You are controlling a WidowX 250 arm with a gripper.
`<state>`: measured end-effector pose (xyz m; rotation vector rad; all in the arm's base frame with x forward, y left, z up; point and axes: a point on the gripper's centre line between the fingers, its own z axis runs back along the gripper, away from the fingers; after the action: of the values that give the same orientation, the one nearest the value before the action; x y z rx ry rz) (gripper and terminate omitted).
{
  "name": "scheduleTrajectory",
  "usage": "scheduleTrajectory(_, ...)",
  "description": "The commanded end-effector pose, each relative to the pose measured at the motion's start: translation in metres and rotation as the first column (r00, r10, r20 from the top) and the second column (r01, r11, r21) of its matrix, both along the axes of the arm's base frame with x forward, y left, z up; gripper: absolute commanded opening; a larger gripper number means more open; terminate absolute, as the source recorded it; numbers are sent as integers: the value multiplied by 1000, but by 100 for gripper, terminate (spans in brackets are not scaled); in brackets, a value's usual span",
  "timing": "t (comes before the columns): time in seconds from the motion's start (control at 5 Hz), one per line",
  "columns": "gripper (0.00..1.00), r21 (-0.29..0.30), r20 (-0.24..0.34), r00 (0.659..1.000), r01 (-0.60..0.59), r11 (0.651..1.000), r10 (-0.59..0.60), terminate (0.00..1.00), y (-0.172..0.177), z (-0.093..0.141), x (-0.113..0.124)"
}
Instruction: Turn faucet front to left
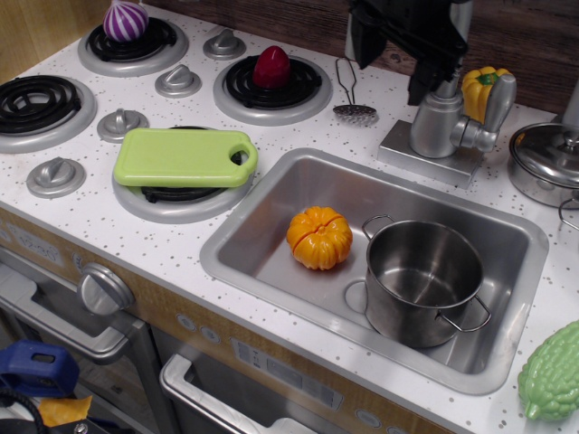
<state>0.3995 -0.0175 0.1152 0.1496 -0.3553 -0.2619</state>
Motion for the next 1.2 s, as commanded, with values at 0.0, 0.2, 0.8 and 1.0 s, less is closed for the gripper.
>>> scheduleTrajectory(0.0, 100, -31, 62, 998, 32, 999, -30, 0, 14, 12, 21)
scheduleTrajectory(0.2, 100, -18, 72, 996, 48, 999, -47, 0, 21, 12, 29)
scheduleTrajectory(0.8, 100, 20, 92, 994, 55, 998, -57, 0, 36, 15, 44)
scheduleTrajectory(1.0, 100, 24, 90, 995, 47, 999, -49, 0, 36, 15, 45)
